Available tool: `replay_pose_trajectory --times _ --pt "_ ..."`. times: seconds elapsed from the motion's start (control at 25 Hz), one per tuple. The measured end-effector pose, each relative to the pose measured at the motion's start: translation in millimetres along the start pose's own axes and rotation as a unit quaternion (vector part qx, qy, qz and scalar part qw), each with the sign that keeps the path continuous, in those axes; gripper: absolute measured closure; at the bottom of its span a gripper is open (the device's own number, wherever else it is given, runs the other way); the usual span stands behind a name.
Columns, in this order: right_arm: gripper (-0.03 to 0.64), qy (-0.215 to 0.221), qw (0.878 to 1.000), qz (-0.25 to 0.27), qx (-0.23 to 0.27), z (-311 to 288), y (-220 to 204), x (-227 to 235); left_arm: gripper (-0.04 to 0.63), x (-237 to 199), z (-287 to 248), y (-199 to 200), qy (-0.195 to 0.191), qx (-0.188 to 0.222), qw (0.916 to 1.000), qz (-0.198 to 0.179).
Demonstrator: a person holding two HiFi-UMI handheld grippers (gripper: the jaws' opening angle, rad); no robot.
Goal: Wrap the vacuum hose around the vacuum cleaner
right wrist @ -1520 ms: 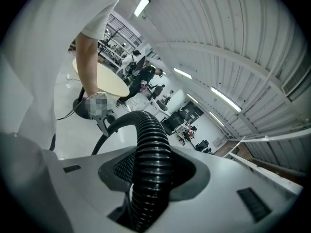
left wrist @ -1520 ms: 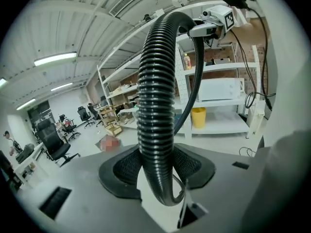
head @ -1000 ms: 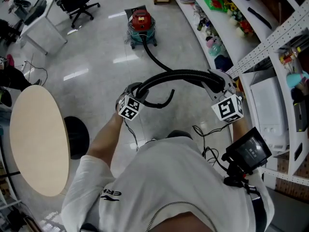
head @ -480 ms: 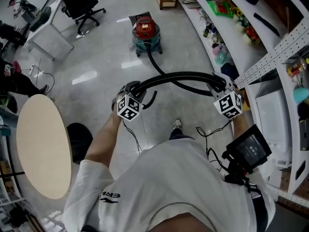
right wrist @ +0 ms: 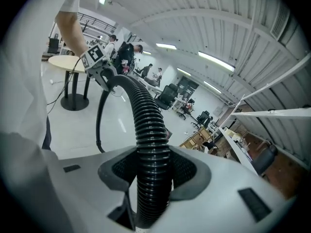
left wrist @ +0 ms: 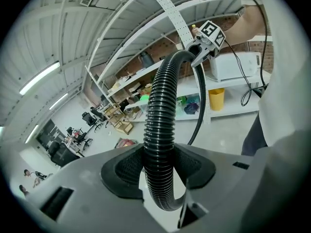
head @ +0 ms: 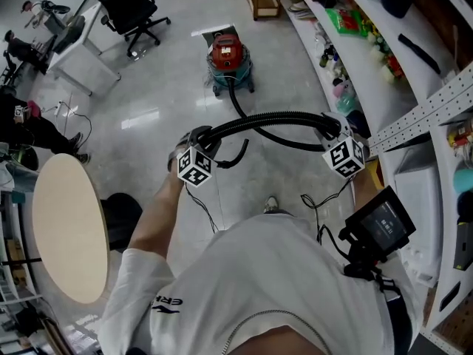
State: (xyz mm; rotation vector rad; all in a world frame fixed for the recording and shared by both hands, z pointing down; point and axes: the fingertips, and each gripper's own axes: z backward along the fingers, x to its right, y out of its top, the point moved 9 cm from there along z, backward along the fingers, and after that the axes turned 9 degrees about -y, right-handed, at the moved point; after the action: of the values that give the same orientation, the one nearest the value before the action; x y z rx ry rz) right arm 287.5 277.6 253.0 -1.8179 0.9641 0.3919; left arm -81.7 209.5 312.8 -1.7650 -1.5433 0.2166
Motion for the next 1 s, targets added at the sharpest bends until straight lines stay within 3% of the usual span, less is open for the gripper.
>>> replay_pose_trajectory --times 0.4,0.68,1.0 --pt "0.454 0.011 1.0 0.013 -0.01 -59 -29 39 0.428 -26 -39 25 0.0 -0.019 0.9996 0.02" --pt "0.454 0.016 0.999 0.024 -0.024 -104 -19 52 0.428 -63 -54 17 -0.007 -0.028 0.9993 0.023" --pt "0.454 0.014 0.998 0.045 -0.042 -181 9 68 0.428 -136 -83 -11 -0.02 -0.026 0.9992 0.022"
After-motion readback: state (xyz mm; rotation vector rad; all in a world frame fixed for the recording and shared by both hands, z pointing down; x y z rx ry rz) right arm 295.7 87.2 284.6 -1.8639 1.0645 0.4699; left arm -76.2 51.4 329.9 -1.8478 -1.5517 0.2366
